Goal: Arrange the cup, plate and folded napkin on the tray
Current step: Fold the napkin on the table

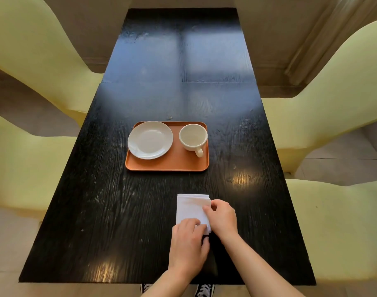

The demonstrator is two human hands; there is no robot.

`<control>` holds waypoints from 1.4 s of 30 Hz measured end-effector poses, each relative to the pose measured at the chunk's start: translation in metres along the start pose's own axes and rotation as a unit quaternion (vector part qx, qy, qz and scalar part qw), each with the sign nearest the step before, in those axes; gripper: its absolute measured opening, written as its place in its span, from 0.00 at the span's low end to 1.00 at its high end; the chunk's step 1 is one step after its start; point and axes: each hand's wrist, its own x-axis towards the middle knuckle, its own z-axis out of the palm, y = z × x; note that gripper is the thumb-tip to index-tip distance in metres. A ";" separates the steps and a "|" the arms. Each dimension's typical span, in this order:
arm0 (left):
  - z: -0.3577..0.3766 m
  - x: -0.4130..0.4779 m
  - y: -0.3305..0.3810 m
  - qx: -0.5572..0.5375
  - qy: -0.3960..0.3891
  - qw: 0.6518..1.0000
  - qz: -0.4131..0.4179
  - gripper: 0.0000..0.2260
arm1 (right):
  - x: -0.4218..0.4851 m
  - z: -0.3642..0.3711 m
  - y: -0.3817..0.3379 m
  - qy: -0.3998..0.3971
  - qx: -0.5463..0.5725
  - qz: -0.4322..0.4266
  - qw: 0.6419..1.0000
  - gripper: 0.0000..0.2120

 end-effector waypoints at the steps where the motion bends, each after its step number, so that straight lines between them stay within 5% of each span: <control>1: -0.001 -0.001 0.000 0.019 -0.008 1.000 0.011 0.09 | -0.001 0.001 0.001 0.008 0.001 -0.003 1.000 0.06; 12: 0.008 -0.009 -0.007 0.149 -0.117 0.981 0.048 0.25 | 0.009 0.012 0.007 0.053 -0.021 -0.034 0.998 0.08; 16: 0.014 -0.014 -0.010 0.169 -0.143 0.974 0.054 0.32 | 0.016 0.011 0.010 0.043 -0.032 -0.107 0.993 0.20; 20: 0.018 -0.016 -0.014 0.192 -0.157 0.967 0.055 0.36 | 0.026 0.009 0.010 0.005 -0.114 -0.169 0.979 0.19; 31: 0.021 -0.017 -0.030 0.163 -0.188 0.965 0.087 0.36 | 0.036 0.002 -0.010 -0.041 -0.209 -0.193 0.958 0.07; 36: 0.006 -0.020 -0.033 0.147 -0.153 0.974 0.073 0.26 | 0.038 -0.010 -0.026 -0.089 -0.249 -0.165 0.950 0.03; 42: -0.004 -0.021 -0.040 -0.094 -0.050 0.986 -0.129 0.23 | 0.040 -0.012 -0.014 -0.151 -0.137 -0.039 0.978 0.08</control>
